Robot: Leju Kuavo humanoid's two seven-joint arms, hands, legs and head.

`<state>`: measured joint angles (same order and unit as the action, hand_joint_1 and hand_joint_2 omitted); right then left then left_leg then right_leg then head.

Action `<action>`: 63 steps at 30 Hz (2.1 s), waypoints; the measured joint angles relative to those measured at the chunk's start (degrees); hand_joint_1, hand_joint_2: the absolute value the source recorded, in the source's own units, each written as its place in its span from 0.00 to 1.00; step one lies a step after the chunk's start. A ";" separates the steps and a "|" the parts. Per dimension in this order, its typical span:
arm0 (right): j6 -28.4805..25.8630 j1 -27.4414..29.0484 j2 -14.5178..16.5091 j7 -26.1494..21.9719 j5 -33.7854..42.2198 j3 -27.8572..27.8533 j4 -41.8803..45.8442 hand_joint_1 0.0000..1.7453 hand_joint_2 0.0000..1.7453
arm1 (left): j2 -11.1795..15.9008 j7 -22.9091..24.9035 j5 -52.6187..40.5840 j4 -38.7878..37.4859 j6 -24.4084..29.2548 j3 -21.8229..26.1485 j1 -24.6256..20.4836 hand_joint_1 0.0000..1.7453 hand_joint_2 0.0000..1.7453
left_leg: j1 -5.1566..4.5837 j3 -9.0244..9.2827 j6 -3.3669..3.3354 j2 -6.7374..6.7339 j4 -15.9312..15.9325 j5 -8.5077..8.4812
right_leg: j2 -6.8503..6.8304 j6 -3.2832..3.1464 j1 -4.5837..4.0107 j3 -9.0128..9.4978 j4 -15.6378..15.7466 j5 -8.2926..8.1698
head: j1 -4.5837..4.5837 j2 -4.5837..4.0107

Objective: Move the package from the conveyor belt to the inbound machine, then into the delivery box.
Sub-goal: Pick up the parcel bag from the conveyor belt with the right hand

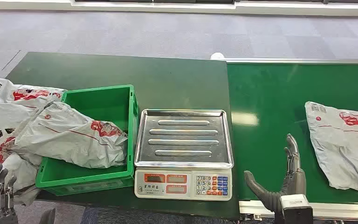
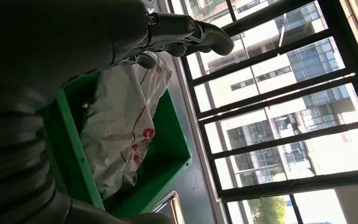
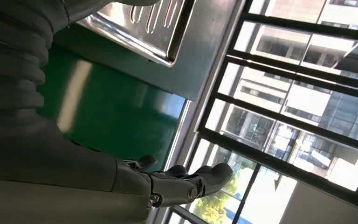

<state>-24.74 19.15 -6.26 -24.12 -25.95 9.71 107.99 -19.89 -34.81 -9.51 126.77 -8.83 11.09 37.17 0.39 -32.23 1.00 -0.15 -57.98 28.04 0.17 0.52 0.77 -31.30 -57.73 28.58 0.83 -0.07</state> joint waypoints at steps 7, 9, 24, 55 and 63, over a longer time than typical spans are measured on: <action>-0.34 -3.92 -2.11 0.71 -2.53 -2.15 -5.52 0.00 1.00 | -0.01 -0.12 0.07 0.07 -0.85 1.58 0.05 0.00 1.00 | -0.01 0.35 -0.07 0.11 -0.02 -0.06 | -0.10 0.05 0.02 0.07 0.00 -0.06 | 0.00 0.00; -0.30 -4.31 -2.32 0.73 -2.73 -2.36 -6.24 0.00 1.00 | -0.02 -0.04 0.07 0.07 -0.85 1.74 0.04 0.00 1.00 | -0.01 0.34 -0.06 0.11 -0.02 -0.06 | -0.09 0.05 0.02 0.07 0.00 -0.06 | 0.00 0.00; -2.31 -6.17 -3.37 5.25 -9.34 -3.76 -9.42 0.00 1.00 | -0.02 0.19 0.32 0.06 -1.63 2.51 -0.25 0.00 1.00 | 0.00 0.14 -0.06 0.11 -0.02 -0.06 | -0.09 0.05 0.04 0.07 0.00 -0.05 | 0.00 0.00; 20.89 -31.50 -21.82 33.69 -17.95 -29.40 -77.04 0.94 1.00 | 11.21 0.86 6.68 -10.50 -0.61 3.45 -10.98 0.00 1.00 | 0.15 0.46 -0.43 0.38 -0.21 -0.19 | -0.36 0.47 -0.01 0.46 0.35 -0.23 | 0.01 0.00; 15.92 -30.92 -21.78 31.49 -17.97 -30.37 -77.85 1.00 1.00 | 11.56 1.43 5.88 -11.32 -0.67 1.96 -11.17 0.00 1.00 | 0.03 0.46 -0.59 0.44 -0.25 -0.21 | -0.40 0.69 0.10 0.61 0.51 -0.39 | 0.00 0.00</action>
<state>-8.83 -11.77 -28.04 7.37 -43.92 -20.66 30.14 -8.33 -33.38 -3.63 115.45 -9.50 13.04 26.00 0.42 -31.78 0.41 0.29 -58.23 27.83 -0.23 1.21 0.87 -30.69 -57.21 28.19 0.83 -0.07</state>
